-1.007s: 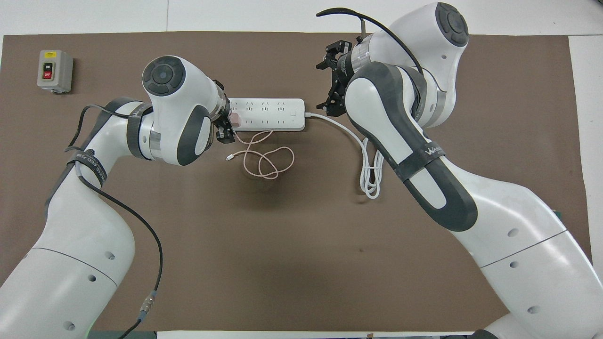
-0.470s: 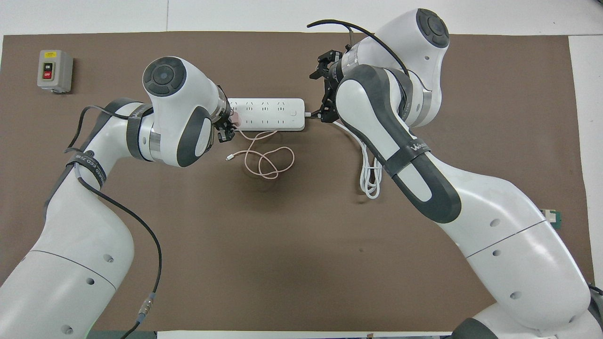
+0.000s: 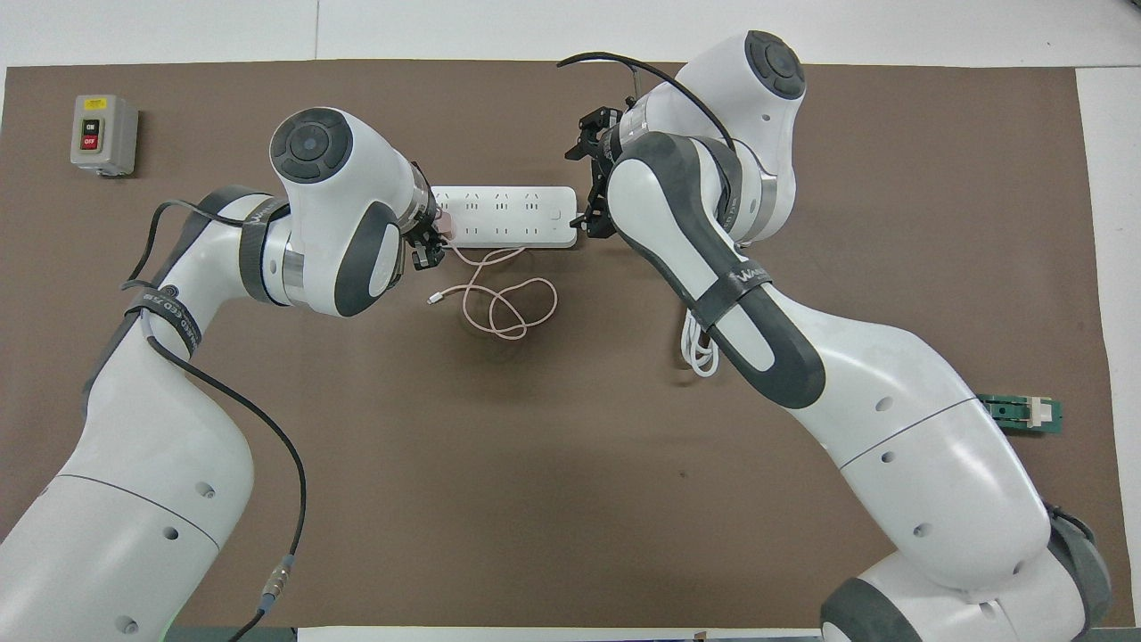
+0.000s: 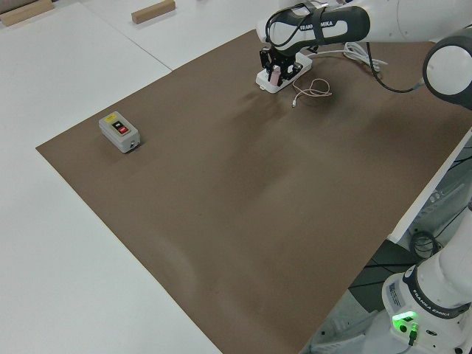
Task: Unplug charger and place it aside
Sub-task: 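Lower the right gripper onto the power strip's far end and hold it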
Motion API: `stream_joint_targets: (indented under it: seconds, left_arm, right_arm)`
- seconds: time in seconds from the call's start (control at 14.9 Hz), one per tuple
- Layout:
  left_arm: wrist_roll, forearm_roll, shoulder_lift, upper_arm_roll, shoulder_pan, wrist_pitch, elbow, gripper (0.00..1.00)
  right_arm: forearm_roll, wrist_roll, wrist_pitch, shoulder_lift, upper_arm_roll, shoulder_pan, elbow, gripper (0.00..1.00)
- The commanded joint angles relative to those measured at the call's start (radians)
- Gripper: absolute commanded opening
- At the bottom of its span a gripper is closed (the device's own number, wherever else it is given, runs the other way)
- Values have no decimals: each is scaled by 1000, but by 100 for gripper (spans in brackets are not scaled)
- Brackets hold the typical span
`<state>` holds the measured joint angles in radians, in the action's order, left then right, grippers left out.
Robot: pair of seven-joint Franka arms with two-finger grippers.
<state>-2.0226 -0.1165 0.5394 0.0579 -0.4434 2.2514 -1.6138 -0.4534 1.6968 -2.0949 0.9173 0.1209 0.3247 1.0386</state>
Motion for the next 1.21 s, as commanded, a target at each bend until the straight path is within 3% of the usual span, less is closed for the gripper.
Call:
stream_joint_targets:
  seconds: [0.0, 1.14]
  left_arm:
    - [-4, -8, -12, 16, -17, 40, -20, 0]
    - [-2, -8, -12, 16, -18, 69, -38, 0]
  right_arm:
    - [-18, -12, 10, 25, 11, -1, -46, 100]
    - [-24, -14, -77, 41, 14, 31, -6, 100]
